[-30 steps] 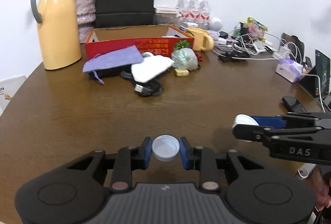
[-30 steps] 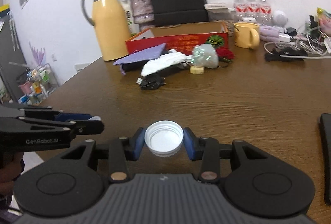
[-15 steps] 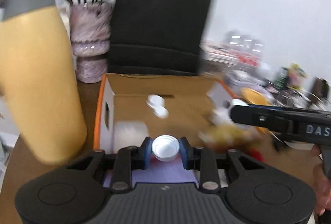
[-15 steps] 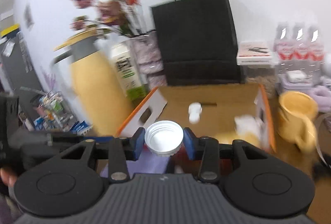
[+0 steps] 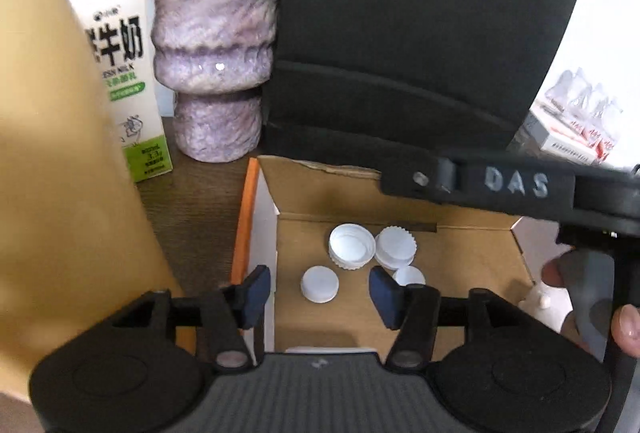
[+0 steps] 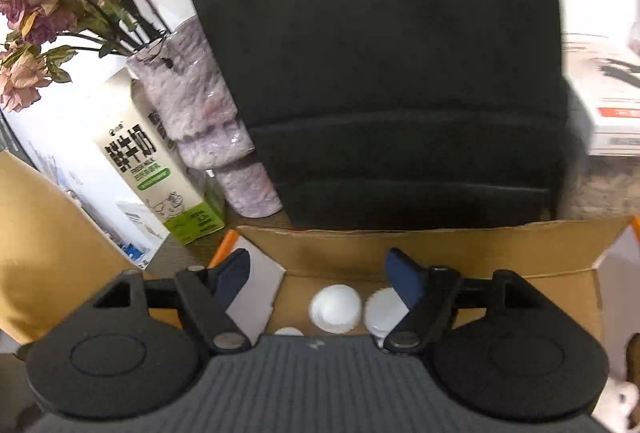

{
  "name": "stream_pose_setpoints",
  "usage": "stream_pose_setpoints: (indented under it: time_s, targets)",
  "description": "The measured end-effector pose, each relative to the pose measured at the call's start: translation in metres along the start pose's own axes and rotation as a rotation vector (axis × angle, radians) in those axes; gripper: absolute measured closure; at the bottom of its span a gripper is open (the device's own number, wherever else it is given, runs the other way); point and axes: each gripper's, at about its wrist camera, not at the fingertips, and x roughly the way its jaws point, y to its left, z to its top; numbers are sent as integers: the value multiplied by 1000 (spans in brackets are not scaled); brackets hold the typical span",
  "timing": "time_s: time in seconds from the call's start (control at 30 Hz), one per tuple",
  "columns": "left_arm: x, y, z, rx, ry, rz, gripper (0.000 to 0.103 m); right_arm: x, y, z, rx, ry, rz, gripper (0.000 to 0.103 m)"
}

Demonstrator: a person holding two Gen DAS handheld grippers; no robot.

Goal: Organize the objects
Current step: 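Carry both caps into the cardboard box and open both tools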

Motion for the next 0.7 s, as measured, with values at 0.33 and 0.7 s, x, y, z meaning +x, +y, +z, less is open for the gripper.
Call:
stream_pose_setpoints:
  time_s: [0.33, 0.7]
  targets:
    - [-116, -27, -72, 114, -115, 45, 20, -135, -18, -56, -25, -33, -87, 17]
    - [-291, -52, -317, 170, -243, -122, 5, -370, 26, -314, -139, -254, -145, 0]
